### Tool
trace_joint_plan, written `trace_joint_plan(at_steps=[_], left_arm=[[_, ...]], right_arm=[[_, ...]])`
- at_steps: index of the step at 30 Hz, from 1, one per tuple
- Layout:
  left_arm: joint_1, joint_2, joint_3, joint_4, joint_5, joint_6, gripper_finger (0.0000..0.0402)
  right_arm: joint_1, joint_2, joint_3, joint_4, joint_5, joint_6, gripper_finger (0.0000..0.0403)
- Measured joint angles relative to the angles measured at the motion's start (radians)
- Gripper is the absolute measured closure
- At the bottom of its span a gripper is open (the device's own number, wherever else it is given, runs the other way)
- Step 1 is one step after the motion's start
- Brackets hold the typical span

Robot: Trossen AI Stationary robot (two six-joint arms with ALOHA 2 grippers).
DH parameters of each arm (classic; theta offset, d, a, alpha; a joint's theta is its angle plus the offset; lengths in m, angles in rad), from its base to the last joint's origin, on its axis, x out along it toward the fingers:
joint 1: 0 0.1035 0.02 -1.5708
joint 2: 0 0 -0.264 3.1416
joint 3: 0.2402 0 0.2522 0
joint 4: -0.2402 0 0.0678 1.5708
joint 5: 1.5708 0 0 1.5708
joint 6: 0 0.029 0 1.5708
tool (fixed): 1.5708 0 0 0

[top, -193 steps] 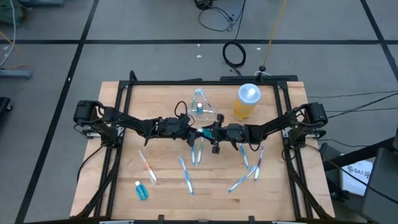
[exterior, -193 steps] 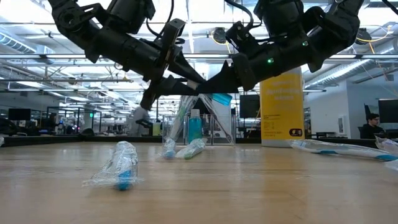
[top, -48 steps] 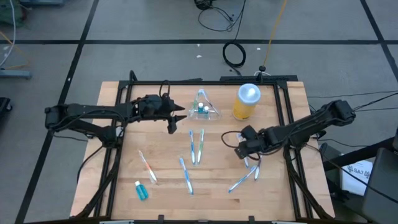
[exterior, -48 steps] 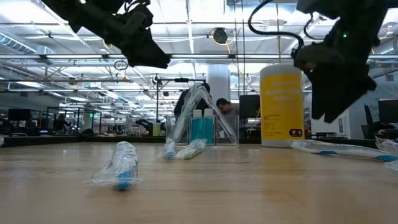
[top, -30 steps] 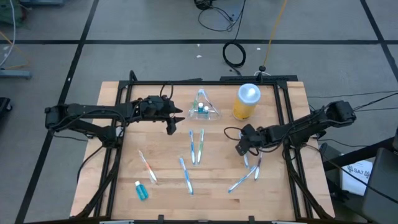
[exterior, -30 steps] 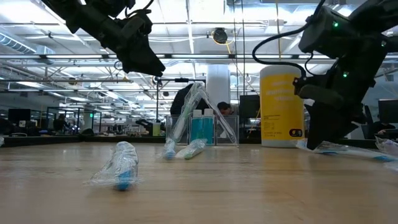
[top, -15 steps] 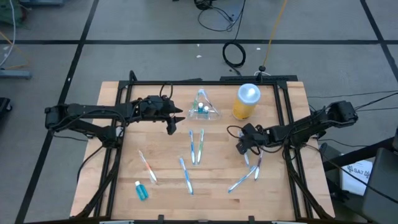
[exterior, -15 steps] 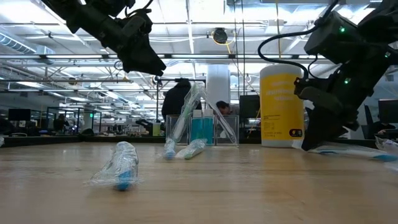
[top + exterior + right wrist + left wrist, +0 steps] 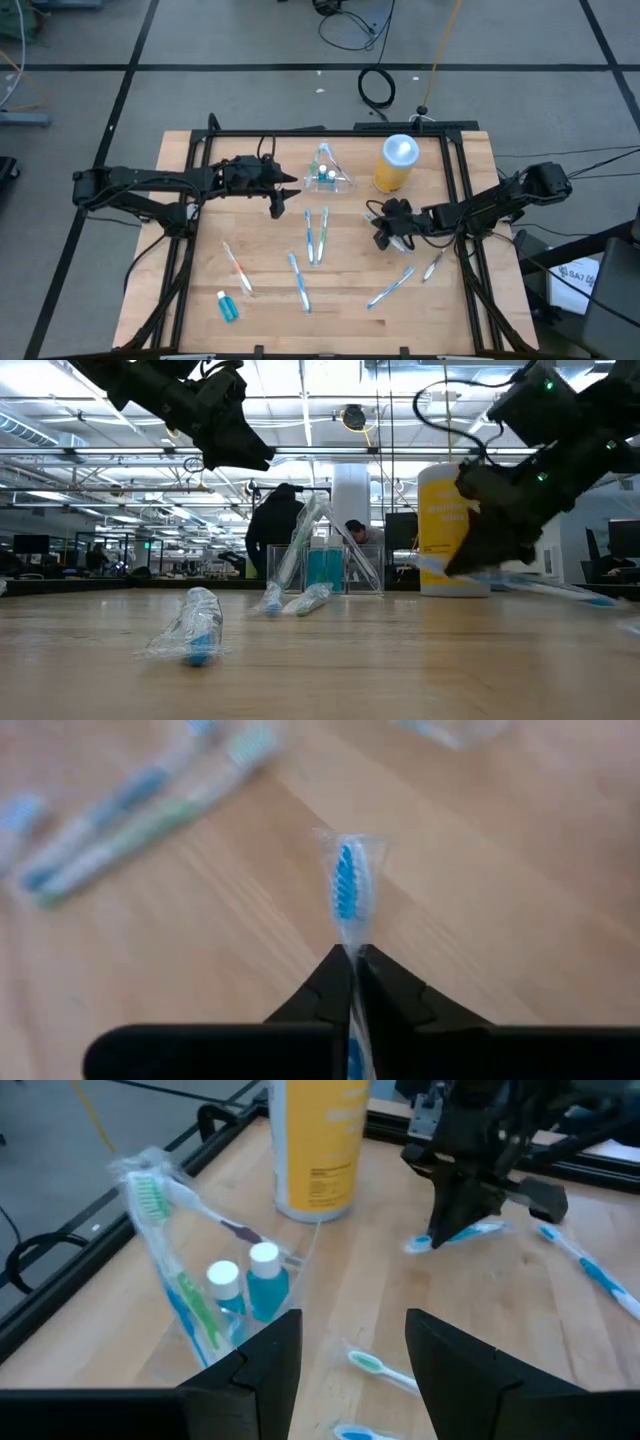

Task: Pick & Place toothbrushing station
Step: Put the blue toothbrush into the right compartment of the transparent organizer

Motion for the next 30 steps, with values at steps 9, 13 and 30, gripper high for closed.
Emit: trace_joint_plan(at_steps=[9, 13, 30], left_arm=[[-0.052, 0.002, 0.0, -0.009, 0.0, 0.001, 0.0215], [-0.059, 0.002, 0.0, -0.009, 0.0, 0.001, 0.0215], [-0.058, 0.002, 0.0, 0.05, -0.026, 0.019, 0.0215]], right_arm=[[-0.003, -0.001, 0.001, 0.63, 0.178, -0.401, 0.04], [-0.023, -0.001, 0.001, 0.878, 0.201, -0.647, 0.04], [-0.168, 0.214, 0.233, 0.983, 0.121, -1.05, 0.0401]])
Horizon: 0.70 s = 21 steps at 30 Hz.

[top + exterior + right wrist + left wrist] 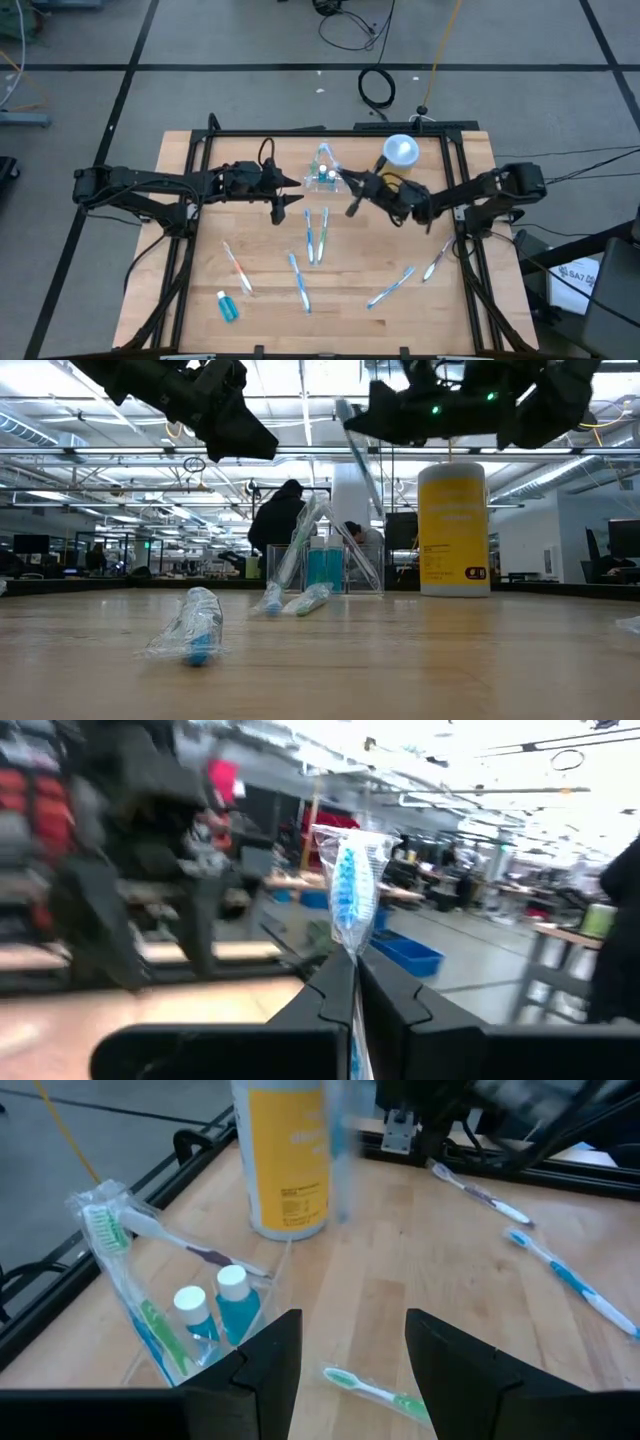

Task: Pick & Place toothbrushing station
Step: Put the blue toothbrush into the right compartment of the transparent organizer

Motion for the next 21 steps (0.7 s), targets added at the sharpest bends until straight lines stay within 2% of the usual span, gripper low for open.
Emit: trace_joint_plan(at_steps=[10, 16, 21], left_arm=[[0.001, 0.0, 0.0, -0.012, 0.0, 0.014, 0.0215], [0.001, 0.0, 0.0, -0.029, 0.0, 0.014, 0.0215], [0.001, 0.0, 0.0, -0.04, 0.001, 0.01, 0.0215]], right_arm=[[-0.126, 0.191, 0.045, 0.174, 0.003, -0.039, 0.0402], [-0.176, 0.261, 0.045, 0.177, 0.009, 0.005, 0.0401], [-0.179, 0.279, 0.045, 0.152, 0.07, 0.019, 0.0401]])
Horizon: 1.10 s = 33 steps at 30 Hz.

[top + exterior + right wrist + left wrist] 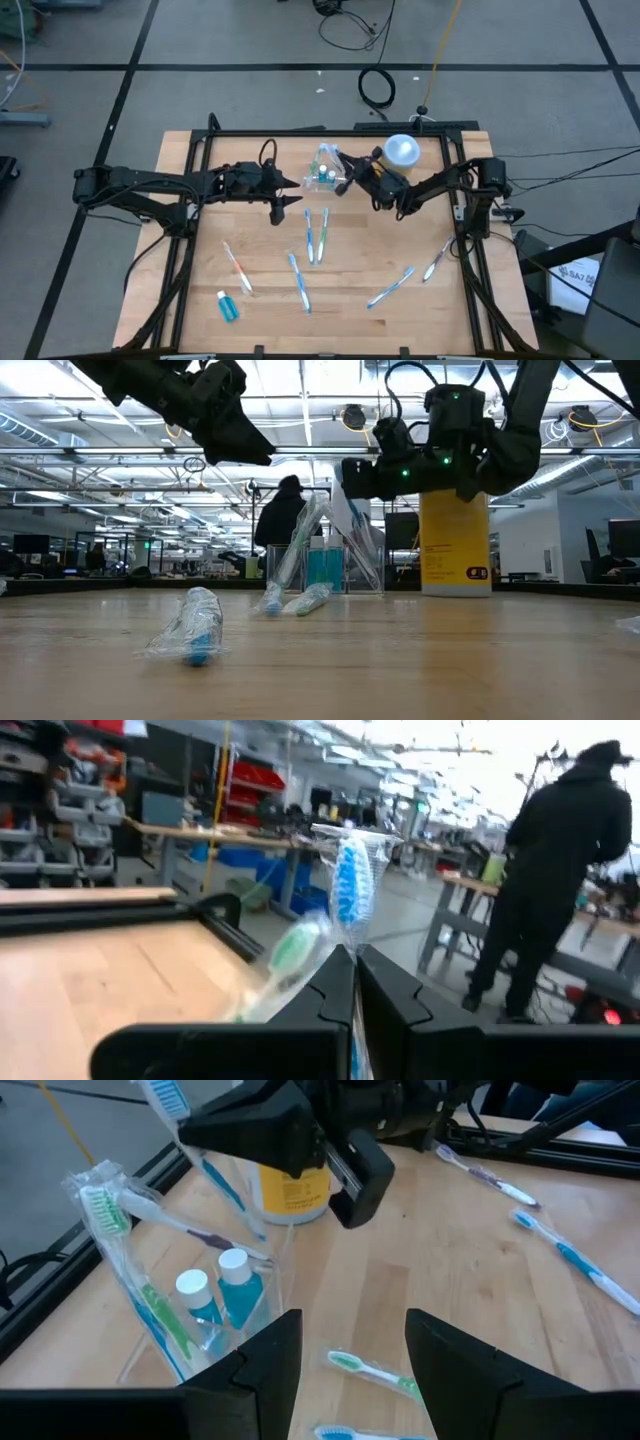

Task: Pick & Place toothbrushing station
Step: Put the blue toothbrush into the right compartment of the transparent organizer

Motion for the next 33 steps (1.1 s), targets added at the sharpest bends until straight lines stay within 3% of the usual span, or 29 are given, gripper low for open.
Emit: trace_joint_plan(at_steps=[9, 21, 33], left_arm=[[0.0, 0.0, 0.0, -0.005, 0.0, -0.003, 0.0215], [0.0, 0.0, 0.0, -0.005, 0.0, -0.025, 0.0215], [0.0, 0.0, 0.0, -0.004, 0.0, -0.065, 0.0215]], right_arm=[[0.0, 0.0, 0.0, -0.178, 0.013, 0.19, 0.0401], [0.0, 0.0, 0.0, -0.2, 0.016, 0.203, 0.0398], [0.021, -0.011, -0.001, -0.232, 0.016, 0.214, 0.0292]])
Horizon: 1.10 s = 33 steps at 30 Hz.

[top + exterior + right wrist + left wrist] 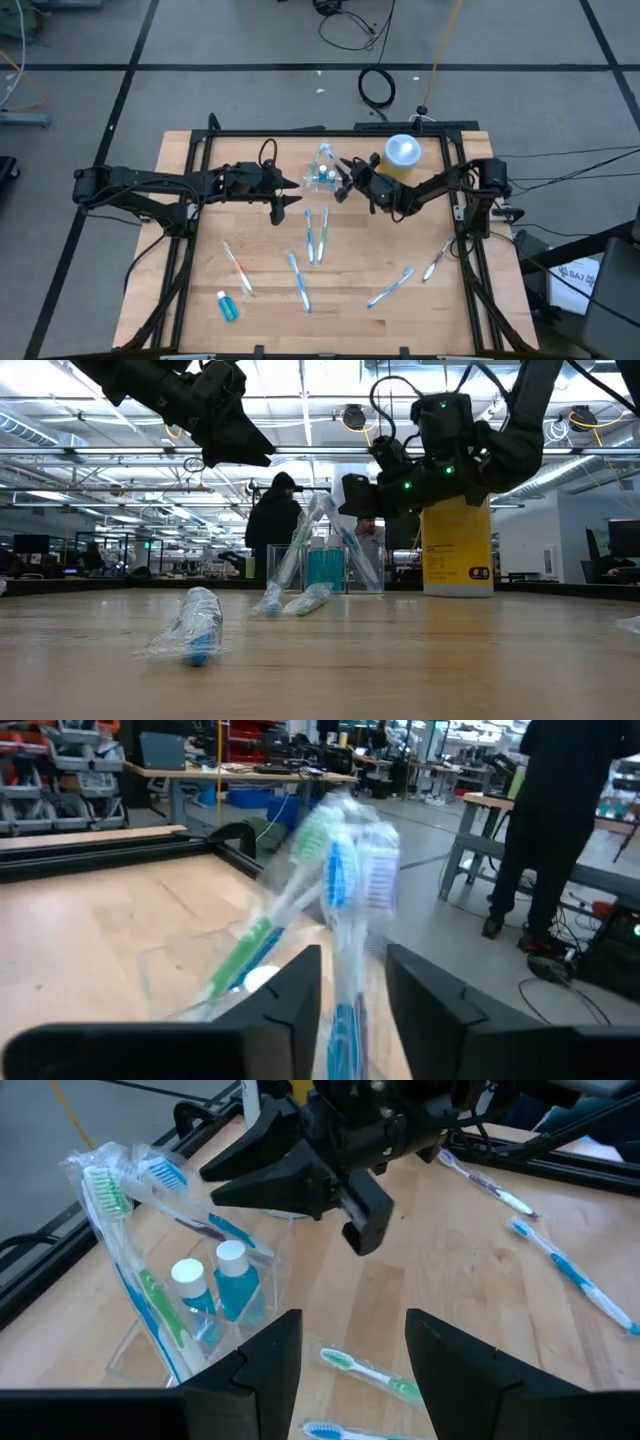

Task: Pick & Place toothbrushing station
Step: Put the blue toothbrush into the right compartment of the transparent organizer, then put the orange toothbrush into the left compartment of the transparent organizer

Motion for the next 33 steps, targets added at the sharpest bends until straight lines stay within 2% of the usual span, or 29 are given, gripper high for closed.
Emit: trace_joint_plan(at_steps=[3, 10, 21, 28, 33], left_arm=[[0.0, 0.0, 0.0, 0.0, 0.0, -0.008, 0.0215], [0.0, 0.0, 0.0, 0.0, 0.001, -0.044, 0.0215], [-0.021, 0.0, 0.0, 0.0, 0.006, -0.127, 0.0215], [-0.089, 0.0, 0.0, -0.014, 0.098, -0.134, 0.0215], [-0.148, 0.0, 0.0, -0.079, 0.127, -0.193, 0.0215]], right_arm=[[0.016, -0.021, 0.0, -0.005, 0.011, -0.019, 0.0272], [0.07, -0.114, 0.0, -0.108, 0.184, -0.077, 0.0246], [0.201, -0.258, -0.009, -0.253, 0.206, -0.067, 0.0244], [0.327, -0.343, -0.066, -0.333, 0.203, 0.007, 0.0237], [0.372, -0.378, -0.104, -0.352, 0.198, 0.056, 0.0238]])
